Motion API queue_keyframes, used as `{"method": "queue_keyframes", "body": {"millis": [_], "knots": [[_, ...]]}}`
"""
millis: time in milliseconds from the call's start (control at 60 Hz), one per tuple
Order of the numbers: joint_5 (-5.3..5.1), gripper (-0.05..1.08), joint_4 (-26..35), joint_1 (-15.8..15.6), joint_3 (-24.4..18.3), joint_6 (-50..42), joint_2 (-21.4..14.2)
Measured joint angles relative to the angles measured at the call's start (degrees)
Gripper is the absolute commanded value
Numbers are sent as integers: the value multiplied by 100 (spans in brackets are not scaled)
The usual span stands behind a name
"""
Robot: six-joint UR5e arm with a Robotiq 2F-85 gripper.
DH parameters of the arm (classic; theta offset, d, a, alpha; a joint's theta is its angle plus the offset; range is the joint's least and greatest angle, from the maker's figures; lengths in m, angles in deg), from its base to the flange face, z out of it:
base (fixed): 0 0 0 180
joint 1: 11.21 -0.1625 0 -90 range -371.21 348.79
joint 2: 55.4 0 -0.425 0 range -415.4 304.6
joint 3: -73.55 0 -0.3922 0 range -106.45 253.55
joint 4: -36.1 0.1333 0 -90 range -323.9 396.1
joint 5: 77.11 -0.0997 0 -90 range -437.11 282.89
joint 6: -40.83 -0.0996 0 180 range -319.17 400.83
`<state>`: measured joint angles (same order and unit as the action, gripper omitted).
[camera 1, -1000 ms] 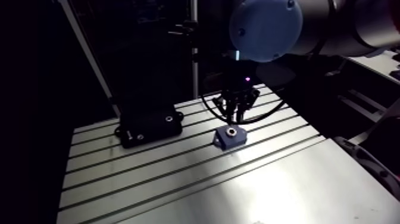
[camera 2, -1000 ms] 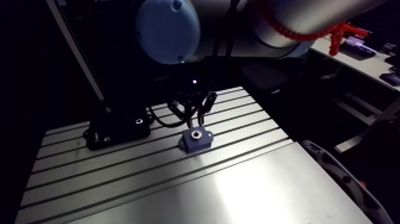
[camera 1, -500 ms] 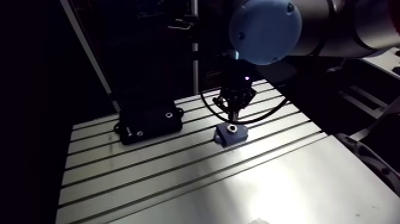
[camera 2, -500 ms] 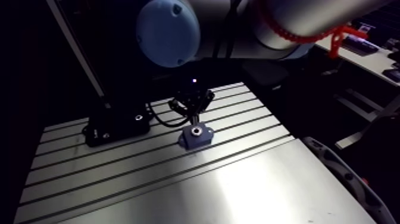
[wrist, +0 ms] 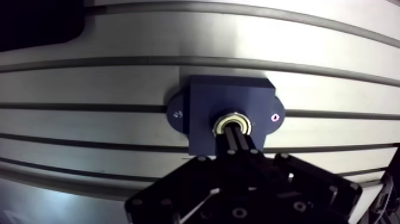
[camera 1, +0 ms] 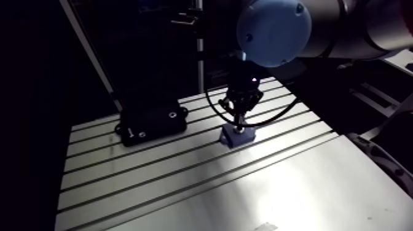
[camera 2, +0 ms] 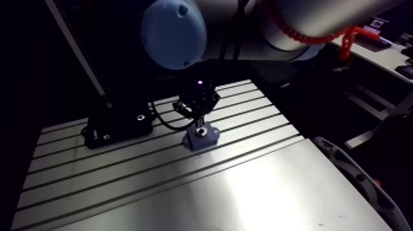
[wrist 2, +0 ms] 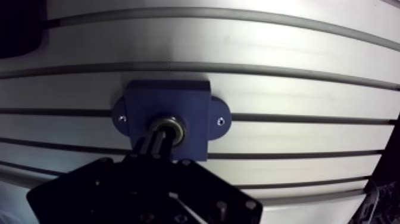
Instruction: Pick up the bearing and press it into the housing until flush.
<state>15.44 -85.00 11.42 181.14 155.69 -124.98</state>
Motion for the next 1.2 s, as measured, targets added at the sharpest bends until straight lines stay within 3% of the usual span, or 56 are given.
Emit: {"method": "queue_keyframes", "body": {"millis": [1200], "knots": [[4,108,-262,49,132,127,130]]}}
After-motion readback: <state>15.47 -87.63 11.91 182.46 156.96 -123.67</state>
